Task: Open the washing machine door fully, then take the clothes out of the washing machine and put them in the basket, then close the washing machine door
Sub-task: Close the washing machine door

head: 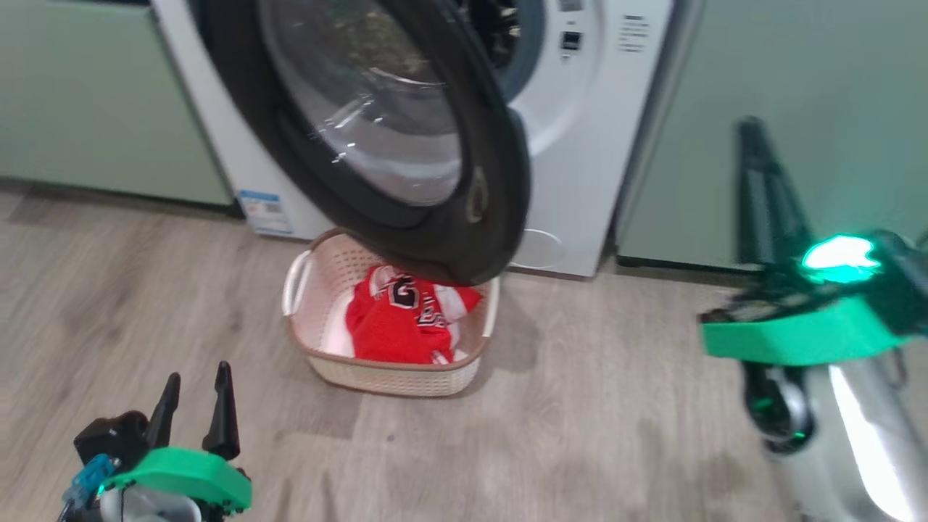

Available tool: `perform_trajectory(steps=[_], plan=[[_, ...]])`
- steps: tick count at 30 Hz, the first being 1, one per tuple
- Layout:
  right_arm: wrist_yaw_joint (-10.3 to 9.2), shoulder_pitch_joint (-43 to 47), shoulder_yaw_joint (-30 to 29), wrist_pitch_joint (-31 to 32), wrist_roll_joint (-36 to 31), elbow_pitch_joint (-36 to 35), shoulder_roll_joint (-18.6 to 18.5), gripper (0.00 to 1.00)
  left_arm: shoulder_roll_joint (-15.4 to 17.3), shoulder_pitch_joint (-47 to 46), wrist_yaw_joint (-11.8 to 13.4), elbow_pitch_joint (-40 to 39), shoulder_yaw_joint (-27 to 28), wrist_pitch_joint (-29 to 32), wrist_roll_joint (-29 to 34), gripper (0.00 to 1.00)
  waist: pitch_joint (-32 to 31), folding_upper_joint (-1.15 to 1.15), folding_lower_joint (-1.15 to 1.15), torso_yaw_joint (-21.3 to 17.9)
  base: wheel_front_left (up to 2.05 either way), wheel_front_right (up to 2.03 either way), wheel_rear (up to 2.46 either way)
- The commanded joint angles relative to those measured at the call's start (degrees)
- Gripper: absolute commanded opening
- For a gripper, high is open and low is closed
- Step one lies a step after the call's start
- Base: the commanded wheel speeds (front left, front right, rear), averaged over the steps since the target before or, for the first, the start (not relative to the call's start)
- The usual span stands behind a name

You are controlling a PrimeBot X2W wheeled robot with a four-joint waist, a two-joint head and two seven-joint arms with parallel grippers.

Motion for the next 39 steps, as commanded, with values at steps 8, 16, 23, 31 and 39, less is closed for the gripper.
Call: perform_trajectory(steps=[8,16,23,31,39], plan=[[-0.04,-8.0,19.5,-0.3,0.1,4.7,-1.1,0.00,-0.1,-1.9,0.0,-1.2,0.5,-0.5,0.5,1.00,0.9,0.00,0.00,8.8,0.00,0.00,0.00],[-0.04,-10.3,23.5,-0.3,2.7,20.8,-0.1,0.00,-0.7,-2.3,0.0,-1.1,-1.0,-0.5,0.2,1.00,2.2,0.00,0.00,12.4,0.00,0.00,0.00],[-0.04,-13.9,21.1,-0.3,3.1,28.9,0.7,0.00,-1.8,-2.8,0.0,-1.4,-2.3,-0.5,0.0,1.00,3.9,0.00,0.00,13.5,0.00,0.00,0.00],[-0.04,-20.2,15.7,-0.3,2.4,35.9,1.0,0.00,-3.0,-5.2,0.0,-1.8,-4.9,-0.5,-0.5,1.00,8.0,0.00,0.00,14.5,0.00,0.00,0.00],[-0.04,-25.6,11.0,-0.3,1.7,38.9,0.0,0.00,-3.5,-7.1,0.0,-2.0,-7.4,-0.5,-0.9,1.00,11.5,0.00,0.00,14.4,0.00,0.00,0.00]])
